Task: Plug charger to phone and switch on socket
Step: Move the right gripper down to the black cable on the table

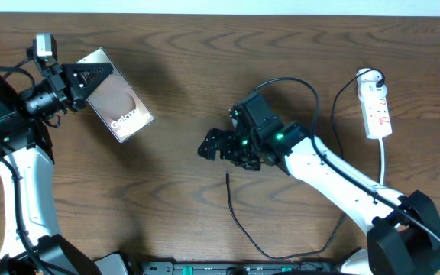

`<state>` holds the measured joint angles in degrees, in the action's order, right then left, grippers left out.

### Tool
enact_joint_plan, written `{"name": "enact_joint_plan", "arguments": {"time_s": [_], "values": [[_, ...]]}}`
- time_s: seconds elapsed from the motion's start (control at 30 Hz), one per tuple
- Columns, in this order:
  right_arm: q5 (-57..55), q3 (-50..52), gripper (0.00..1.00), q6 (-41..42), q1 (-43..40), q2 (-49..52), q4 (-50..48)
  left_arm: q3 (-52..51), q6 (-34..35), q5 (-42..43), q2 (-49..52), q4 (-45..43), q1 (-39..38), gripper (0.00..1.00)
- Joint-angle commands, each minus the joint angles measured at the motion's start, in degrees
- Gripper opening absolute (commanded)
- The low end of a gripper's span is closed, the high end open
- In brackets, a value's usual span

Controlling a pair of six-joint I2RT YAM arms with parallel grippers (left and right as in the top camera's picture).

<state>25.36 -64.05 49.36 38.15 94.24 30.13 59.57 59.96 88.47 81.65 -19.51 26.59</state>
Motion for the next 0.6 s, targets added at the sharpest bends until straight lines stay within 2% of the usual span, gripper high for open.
{"name": "enact_joint_plan", "arguments": {"time_s": [0.0,0.07,0.23,0.57], "values": [[-1.1,-0.7,0.99,-1.6,1.4,-0.3,0.3,0.7,-0.4,1.6,-0.1,-0.3,0.2,0.07],[-2.2,-0.7,0.99,-4.3,2.4,-0.3,-0.1,0.7,-0.7,1.6,-0.1,-0.3,0.2,0.08],[-6.7,-0.8,0.99,-1.8,3.5,-0.3,5.6,0.7,-1.2,1.5,-0.1,-0.4,0.2,0.08],[-11.0,-0.8,0.87,2.3,3.6,-0.3,15.3,0.7,-2.7,1.5,-0.1,-0.4,0.2,0.07]]}}
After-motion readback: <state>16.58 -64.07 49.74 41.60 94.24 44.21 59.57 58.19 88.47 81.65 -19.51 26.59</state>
